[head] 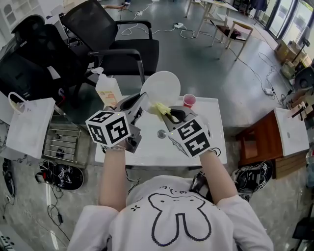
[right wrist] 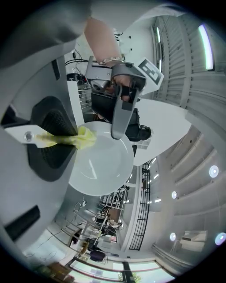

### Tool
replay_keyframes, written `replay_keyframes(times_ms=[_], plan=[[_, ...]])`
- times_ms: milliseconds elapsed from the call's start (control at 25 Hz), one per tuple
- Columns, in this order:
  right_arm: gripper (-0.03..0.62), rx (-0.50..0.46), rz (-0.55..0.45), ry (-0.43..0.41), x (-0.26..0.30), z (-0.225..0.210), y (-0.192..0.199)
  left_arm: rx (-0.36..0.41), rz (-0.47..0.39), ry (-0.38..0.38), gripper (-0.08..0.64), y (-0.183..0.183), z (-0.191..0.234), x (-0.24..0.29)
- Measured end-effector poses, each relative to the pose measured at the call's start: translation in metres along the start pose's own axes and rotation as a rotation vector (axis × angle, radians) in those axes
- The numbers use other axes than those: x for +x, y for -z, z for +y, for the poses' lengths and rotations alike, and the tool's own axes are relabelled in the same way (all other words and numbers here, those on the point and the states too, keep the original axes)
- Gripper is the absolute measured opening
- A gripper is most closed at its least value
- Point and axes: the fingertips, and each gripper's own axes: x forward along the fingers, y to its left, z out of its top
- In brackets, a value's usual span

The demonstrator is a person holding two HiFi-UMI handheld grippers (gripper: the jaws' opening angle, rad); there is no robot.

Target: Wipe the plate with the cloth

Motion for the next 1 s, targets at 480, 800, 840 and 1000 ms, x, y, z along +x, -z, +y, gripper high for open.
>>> replay_keyframes(times_ms=[480,800,840,1000], plan=[[0.051,0.144,-0.239,0.064,-0.029,-0.049,-0.083,0.04,0.001,-0.001,0.018,-0.004,-0.005,-0.003],[0.051,0.267,-0.305,0.103,-0.027,-0.067,-0.107,0.111,0.004,-0.036,0.017,-0.009,-0.009,-0.006],[0.051,0.29,-0.306,0.097,-0.026,-0.068,-0.106,0.122,0.006,-0.038,0.017,-0.008,-0.011,-0.005],[0.051,0.326,-0.304,0.082,-0.024,-0.066,-0.102,0.138,0.016,-0.041,0.017,-0.006,-0.015,-0.004]])
